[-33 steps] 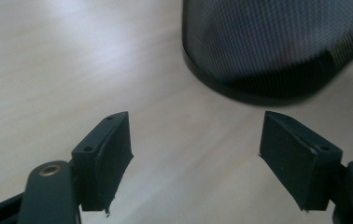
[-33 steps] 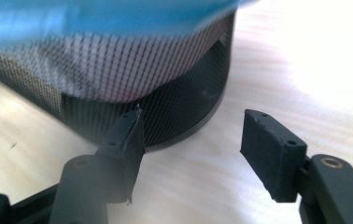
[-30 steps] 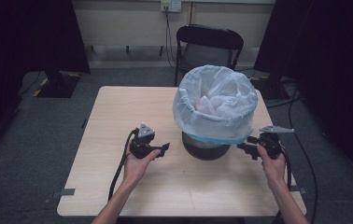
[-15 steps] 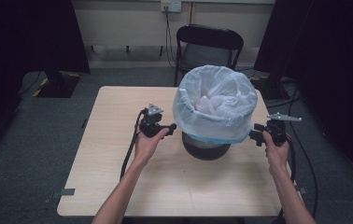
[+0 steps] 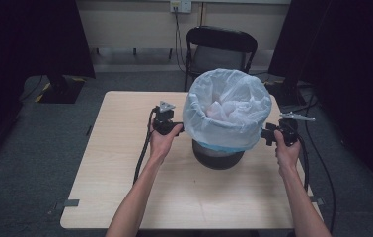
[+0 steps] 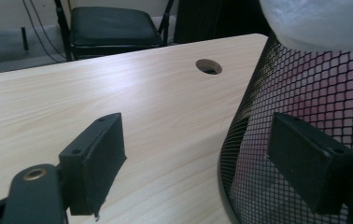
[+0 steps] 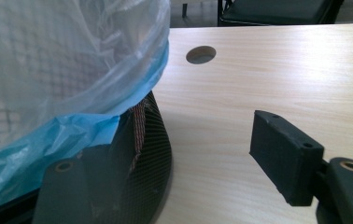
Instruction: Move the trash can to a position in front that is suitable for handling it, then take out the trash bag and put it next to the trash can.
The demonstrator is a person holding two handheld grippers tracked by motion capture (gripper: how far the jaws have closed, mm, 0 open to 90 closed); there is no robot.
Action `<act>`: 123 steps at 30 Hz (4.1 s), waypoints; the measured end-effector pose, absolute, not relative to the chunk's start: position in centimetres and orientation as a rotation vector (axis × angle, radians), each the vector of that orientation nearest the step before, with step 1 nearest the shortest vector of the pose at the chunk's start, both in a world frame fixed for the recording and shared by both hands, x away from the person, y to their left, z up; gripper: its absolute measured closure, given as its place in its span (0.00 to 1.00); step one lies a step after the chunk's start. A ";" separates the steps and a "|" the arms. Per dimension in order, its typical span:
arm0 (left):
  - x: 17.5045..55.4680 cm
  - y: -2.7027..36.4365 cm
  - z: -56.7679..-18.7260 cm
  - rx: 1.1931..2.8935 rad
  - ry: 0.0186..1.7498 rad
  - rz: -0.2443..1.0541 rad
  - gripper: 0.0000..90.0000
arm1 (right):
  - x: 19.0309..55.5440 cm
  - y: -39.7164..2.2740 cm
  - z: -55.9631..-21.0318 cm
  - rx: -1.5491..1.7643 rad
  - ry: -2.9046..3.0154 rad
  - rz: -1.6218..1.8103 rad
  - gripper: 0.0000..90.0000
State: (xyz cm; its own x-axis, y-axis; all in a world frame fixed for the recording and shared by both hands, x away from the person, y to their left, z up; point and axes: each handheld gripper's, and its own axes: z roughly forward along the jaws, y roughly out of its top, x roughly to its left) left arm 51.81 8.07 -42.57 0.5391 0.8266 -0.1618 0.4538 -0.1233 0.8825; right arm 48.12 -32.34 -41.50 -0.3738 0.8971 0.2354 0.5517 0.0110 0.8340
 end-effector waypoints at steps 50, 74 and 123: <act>42.8 13.5 -42.1 1.749 0.924 0.263 0.51 | 42.6 -29.1 -41.4 1.253 2.123 1.479 0.58; 38.0 17.5 -41.7 1.750 0.911 0.256 0.49 | 39.7 -25.5 -41.3 1.174 2.201 1.480 0.57; 34.1 21.0 -29.8 1.608 0.804 0.359 0.36 | 37.5 -25.9 -28.9 0.954 2.007 1.745 0.40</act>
